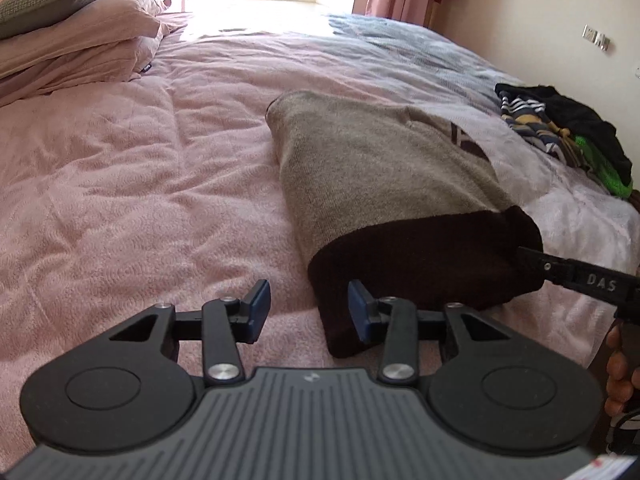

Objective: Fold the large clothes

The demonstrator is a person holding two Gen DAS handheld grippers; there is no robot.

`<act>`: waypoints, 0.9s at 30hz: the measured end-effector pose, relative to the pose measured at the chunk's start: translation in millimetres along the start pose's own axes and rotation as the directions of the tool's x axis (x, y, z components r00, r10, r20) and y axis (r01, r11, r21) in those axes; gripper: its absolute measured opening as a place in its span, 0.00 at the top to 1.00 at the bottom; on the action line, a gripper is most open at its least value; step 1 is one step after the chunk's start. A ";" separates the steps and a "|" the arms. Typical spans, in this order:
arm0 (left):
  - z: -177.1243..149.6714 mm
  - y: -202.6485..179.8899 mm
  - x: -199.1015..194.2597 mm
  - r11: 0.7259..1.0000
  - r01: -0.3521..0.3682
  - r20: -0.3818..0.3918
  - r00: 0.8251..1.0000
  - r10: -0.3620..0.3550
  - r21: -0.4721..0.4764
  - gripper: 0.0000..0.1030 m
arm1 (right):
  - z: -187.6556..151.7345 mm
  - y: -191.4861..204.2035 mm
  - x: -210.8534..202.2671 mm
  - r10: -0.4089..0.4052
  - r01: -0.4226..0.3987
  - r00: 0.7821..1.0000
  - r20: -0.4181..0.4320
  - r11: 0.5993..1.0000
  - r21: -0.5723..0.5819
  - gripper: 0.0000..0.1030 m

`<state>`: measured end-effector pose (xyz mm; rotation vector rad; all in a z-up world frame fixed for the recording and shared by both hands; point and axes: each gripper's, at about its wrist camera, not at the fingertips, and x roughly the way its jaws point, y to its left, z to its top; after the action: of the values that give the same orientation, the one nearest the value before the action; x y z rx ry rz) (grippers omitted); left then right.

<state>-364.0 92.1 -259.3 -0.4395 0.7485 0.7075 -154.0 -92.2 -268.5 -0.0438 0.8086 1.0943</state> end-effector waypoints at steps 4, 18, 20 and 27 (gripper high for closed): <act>-0.3 -2.2 0.2 1.000 -0.024 -0.011 1.000 0.024 0.000 0.66 | -6.5 -2.5 9.6 -0.028 0.028 0.999 -0.028 0.999 0.024 0.68; -4.7 33.1 -25.3 0.999 -0.041 0.019 0.999 0.042 -0.032 0.66 | -47.3 -25.2 -13.1 0.298 -0.260 0.953 0.056 0.706 0.659 0.39; -5.3 48.0 -27.3 0.997 -0.050 0.025 0.998 0.052 -0.059 0.66 | -53.9 -25.5 -0.3 0.279 -0.245 0.958 0.072 0.654 0.715 0.39; -8.3 99.4 -19.9 0.981 -0.098 -0.003 0.995 0.099 -0.168 0.66 | -50.9 -16.5 36.8 0.189 -0.220 0.974 0.128 0.629 0.745 0.41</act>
<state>-449.4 147.2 -261.4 -0.5564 0.7117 0.8687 -161.6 -92.8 -333.0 0.8061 1.2116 0.8822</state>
